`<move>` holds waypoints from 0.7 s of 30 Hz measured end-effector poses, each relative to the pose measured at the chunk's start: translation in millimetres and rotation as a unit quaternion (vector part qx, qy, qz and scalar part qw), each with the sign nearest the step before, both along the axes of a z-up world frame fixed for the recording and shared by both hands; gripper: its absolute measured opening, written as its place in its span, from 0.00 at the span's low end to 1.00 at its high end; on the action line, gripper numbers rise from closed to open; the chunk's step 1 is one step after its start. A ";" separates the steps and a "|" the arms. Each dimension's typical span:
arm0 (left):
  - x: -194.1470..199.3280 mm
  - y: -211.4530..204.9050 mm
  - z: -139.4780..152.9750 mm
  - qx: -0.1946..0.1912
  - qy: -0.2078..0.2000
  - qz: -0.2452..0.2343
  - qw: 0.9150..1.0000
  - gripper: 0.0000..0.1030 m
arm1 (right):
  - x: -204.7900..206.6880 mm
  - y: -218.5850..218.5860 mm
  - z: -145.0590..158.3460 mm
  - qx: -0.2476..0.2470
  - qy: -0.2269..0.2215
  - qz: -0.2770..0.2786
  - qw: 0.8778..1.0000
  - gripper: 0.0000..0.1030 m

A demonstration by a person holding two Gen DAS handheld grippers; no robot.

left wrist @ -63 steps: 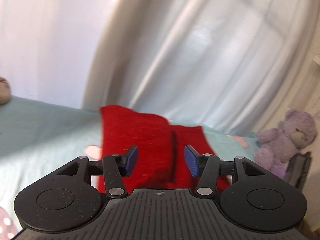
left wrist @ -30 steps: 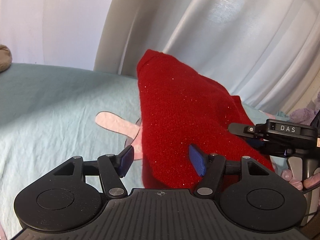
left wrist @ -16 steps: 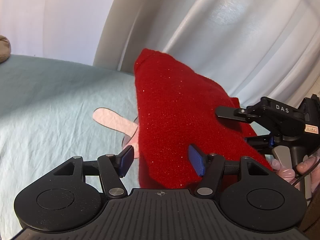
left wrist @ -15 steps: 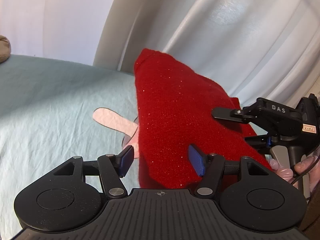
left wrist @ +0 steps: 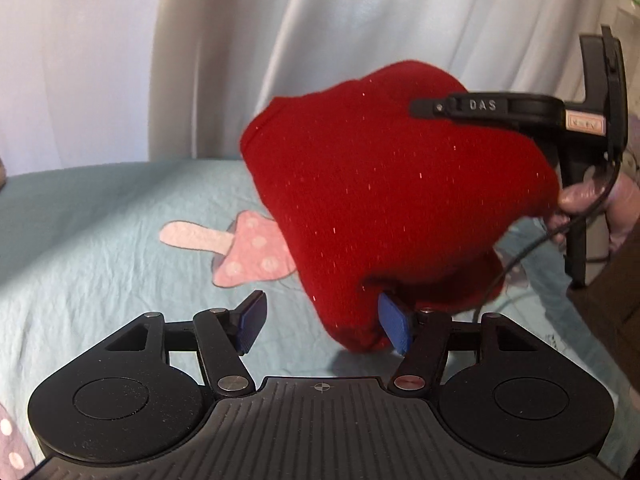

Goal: Fold small clothes

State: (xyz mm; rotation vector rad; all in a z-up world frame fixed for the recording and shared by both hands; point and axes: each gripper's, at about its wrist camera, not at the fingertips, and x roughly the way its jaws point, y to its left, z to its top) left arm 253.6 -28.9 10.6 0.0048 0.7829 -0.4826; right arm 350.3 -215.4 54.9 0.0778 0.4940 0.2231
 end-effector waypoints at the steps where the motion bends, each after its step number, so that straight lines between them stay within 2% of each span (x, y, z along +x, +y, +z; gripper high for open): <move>1: -1.3 -9.9 -5.7 0.010 0.002 -0.009 1.000 0.65 | 0.3 -1.1 -2.1 -0.023 -0.006 -0.009 1.000 0.28; 6: 4.1 -41.2 -22.7 0.018 -0.001 -0.016 1.000 0.63 | -3.9 -19.3 -28.2 -0.072 0.002 -0.044 0.996 0.28; 8: 9.4 -46.6 -29.7 0.045 -0.007 0.008 0.999 0.57 | -3.1 -19.5 -42.4 -0.110 -0.001 -0.051 0.993 0.28; 9: 15.1 -43.8 -34.9 0.046 0.007 0.022 0.999 0.57 | -2.1 -20.1 -48.9 -0.128 -0.001 -0.053 0.990 0.28; 12: 27.1 -25.3 -42.9 0.005 0.071 0.042 0.997 0.57 | 0.0 -30.8 -71.9 -0.160 0.017 -0.059 0.985 0.32; 14: 25.8 -14.9 -36.8 -0.002 0.084 0.041 0.996 0.57 | -1.1 -37.6 -72.8 -0.154 0.019 -0.074 0.985 0.40; 15: 23.1 -10.3 -31.5 0.000 0.081 0.040 0.996 0.58 | -3.2 -40.7 -67.7 -0.147 0.020 -0.087 0.985 0.51; 16: 19.0 -3.5 -23.0 0.003 0.071 0.044 0.996 0.57 | -7.4 -43.4 -61.0 -0.146 0.018 -0.106 0.983 0.54; 19: 11.4 13.1 1.1 -0.001 0.039 0.056 0.998 0.58 | -33.0 -54.2 -38.4 -0.121 -0.003 -0.148 0.981 0.54; 21: 15.1 16.8 18.6 -0.030 0.028 0.061 0.997 0.60 | -56.0 -55.0 -25.9 -0.081 -0.017 -0.130 0.988 0.52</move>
